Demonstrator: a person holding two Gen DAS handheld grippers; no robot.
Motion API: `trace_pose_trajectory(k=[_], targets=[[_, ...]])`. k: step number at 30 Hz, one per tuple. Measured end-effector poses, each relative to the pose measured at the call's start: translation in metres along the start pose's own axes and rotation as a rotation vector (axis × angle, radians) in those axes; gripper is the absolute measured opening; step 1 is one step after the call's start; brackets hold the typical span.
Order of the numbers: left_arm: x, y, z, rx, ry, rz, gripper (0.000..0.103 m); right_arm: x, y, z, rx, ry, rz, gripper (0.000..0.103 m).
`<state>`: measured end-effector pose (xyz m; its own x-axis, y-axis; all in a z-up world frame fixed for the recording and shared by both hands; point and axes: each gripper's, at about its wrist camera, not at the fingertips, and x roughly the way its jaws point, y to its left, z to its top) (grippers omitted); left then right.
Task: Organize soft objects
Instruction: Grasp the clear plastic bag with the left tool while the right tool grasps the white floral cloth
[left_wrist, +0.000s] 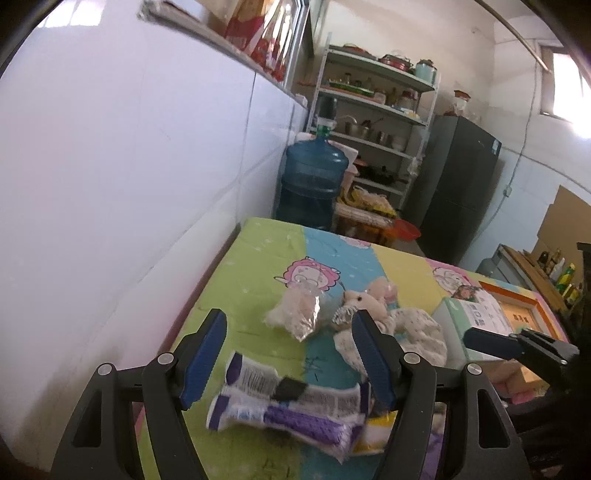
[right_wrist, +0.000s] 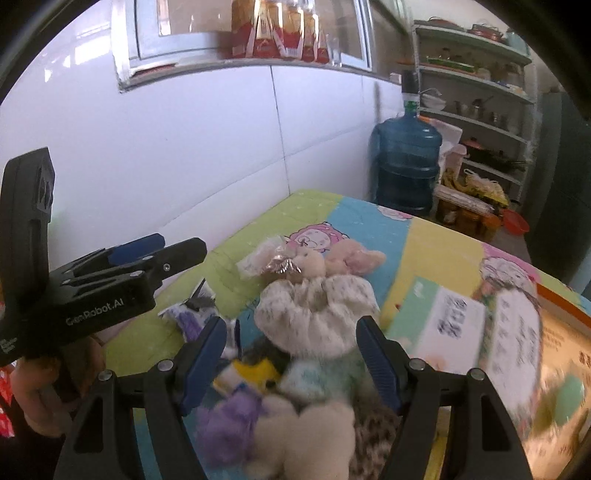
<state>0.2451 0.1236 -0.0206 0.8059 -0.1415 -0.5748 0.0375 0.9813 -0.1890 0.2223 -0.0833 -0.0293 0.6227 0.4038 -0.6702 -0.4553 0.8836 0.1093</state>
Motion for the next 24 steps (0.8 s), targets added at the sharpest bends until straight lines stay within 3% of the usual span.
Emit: trace_pose_trajectory(k=[10, 16, 20, 24], targets=[[0.067, 0.006, 0.019, 0.025, 0.159, -0.011, 0.072, 0.056, -0.011, 0.021, -0.016, 0.116, -0.04, 0.073], [0.1, 0.0, 0.022, 0.06, 0.22, -0.013, 0.072, 0.07, -0.006, 0.026, -0.076, 0.136, -0.085, 0.073], [0.122, -0.002, 0.023, 0.069, 0.272, -0.019, 0.072, 0.078, -0.005, 0.027, -0.091, 0.158, -0.071, 0.073], [0.134, -0.001, 0.02, 0.038, 0.305, -0.078, 0.072, 0.083, -0.005, 0.028, -0.106, 0.174, -0.064, 0.072]])
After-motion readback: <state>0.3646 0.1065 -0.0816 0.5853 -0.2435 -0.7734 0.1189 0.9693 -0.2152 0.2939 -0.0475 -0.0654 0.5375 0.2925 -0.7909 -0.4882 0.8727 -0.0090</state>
